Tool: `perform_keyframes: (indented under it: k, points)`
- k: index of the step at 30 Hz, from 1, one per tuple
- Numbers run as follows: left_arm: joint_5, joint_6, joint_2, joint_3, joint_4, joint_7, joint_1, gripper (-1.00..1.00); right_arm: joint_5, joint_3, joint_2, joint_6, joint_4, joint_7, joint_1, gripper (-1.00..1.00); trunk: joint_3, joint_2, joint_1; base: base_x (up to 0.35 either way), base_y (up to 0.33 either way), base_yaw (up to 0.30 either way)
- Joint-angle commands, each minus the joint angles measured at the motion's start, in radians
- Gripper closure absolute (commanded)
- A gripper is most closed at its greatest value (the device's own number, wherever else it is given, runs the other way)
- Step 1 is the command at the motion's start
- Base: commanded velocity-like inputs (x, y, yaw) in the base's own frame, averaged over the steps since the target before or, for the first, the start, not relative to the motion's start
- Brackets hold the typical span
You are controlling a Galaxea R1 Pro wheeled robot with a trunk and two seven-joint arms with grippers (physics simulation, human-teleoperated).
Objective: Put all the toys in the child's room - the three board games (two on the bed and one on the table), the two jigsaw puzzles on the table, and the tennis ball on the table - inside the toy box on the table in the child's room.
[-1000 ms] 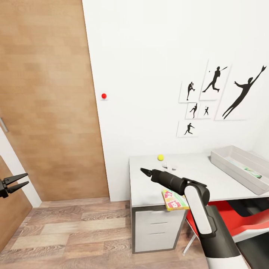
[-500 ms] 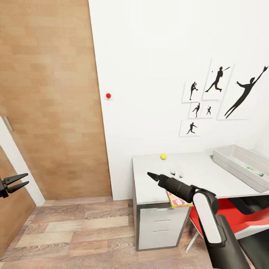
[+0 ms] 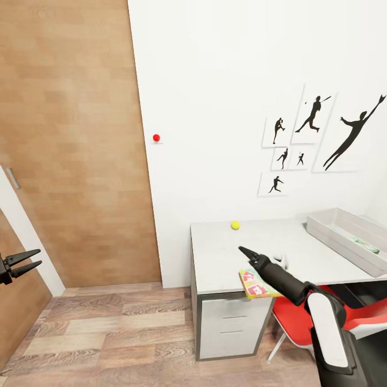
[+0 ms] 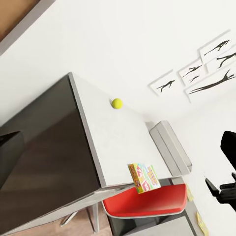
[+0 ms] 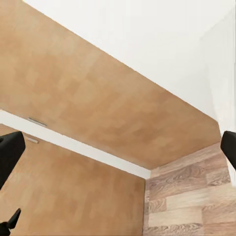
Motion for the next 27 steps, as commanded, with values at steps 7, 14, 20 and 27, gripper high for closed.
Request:
perform_keyframes:
  k: [7, 14, 20, 27]
  points:
    - [0.002, 0.011, -0.001, -0.002, 0.001, -0.002, -0.001, -1.0, -0.071, -0.064, 0.003, 0.004, 0.011, 0.008, 0.019, -1.0, -0.002, -0.002, 0.001, -0.042, 0.025, 0.0]
    - [0.002, 0.011, -0.001, -0.002, 0.001, -0.001, -0.001, -1.0, -0.081, -0.081, 0.003, 0.001, 0.014, 0.003, 0.025, -1.0, -0.002, -0.002, 0.001, -0.032, 0.018, 0.0]
    - [0.002, 0.011, -0.001, -0.002, 0.001, -0.001, -0.001, -1.0, -0.114, -0.144, 0.005, 0.005, 0.019, 0.008, 0.029, -1.0, -0.002, -0.002, 0.001, -0.004, 0.002, 0.0]
    - [0.003, 0.011, -0.002, -0.002, 0.001, -0.001, -0.001, -1.0, -0.261, -0.206, -0.001, 0.012, 0.025, 0.006, 0.093, -1.0, -0.002, -0.002, 0.001, 0.0, 0.0, 0.0]
